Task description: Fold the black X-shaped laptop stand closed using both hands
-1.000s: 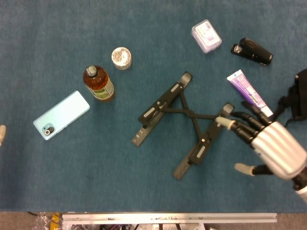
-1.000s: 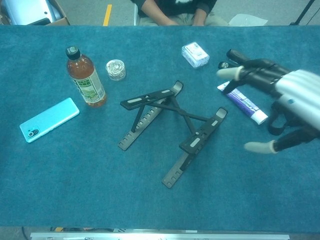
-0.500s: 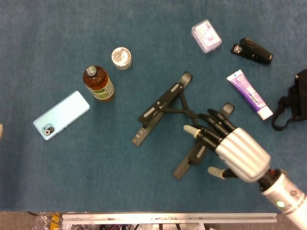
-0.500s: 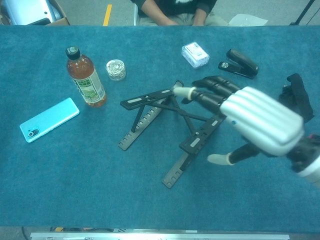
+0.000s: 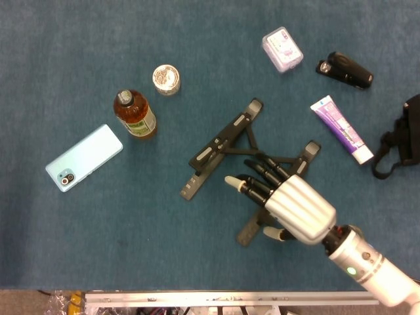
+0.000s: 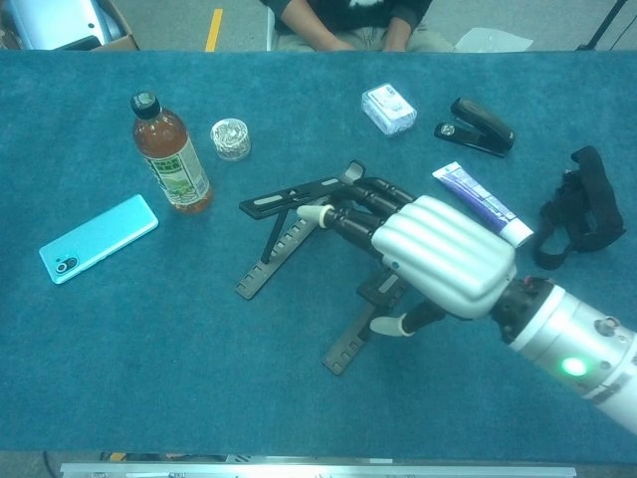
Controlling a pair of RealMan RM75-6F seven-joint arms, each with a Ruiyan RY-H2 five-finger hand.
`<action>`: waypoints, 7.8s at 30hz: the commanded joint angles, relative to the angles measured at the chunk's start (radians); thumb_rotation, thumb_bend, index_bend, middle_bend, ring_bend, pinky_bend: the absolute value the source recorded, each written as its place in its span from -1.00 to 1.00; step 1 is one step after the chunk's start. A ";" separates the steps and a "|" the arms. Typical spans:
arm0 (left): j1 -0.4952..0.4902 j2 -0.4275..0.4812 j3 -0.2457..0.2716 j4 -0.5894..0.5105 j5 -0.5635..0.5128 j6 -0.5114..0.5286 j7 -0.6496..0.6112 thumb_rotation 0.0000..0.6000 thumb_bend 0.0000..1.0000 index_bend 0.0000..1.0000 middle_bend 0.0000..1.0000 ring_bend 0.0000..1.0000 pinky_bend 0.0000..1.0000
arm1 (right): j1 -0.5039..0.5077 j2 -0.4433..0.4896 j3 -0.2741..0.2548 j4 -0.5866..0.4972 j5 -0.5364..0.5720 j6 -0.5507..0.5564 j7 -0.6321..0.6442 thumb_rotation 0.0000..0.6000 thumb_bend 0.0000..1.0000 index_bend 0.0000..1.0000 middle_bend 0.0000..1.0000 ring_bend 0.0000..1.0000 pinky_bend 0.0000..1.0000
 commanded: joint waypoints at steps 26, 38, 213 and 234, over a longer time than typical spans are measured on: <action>-0.020 -0.012 -0.009 0.001 0.000 -0.016 0.015 1.00 -0.45 -0.63 -0.67 -0.71 -0.72 | 0.038 0.055 0.093 0.078 0.063 0.140 0.061 1.00 -0.50 -0.92 -0.58 -0.88 -0.89; -0.036 -0.022 -0.010 -0.004 0.002 -0.033 0.033 1.00 -0.45 -0.63 -0.67 -0.71 -0.72 | 0.023 0.128 0.132 0.113 0.127 0.209 0.124 1.00 -0.50 -0.92 -0.58 -0.89 -0.89; 0.007 -0.001 -0.005 0.056 0.016 0.028 -0.072 1.00 -0.45 -0.63 -0.67 -0.81 -0.72 | 0.394 -0.296 0.271 0.294 0.878 -0.028 0.211 1.00 -0.49 -0.92 -0.58 -1.00 -0.89; 0.006 -0.007 -0.005 0.045 0.009 0.019 -0.051 1.00 -0.45 -0.63 -0.67 -0.82 -0.72 | 0.243 0.071 0.114 -0.036 0.539 -0.142 0.536 1.00 -0.49 -0.92 -0.58 -1.00 -0.89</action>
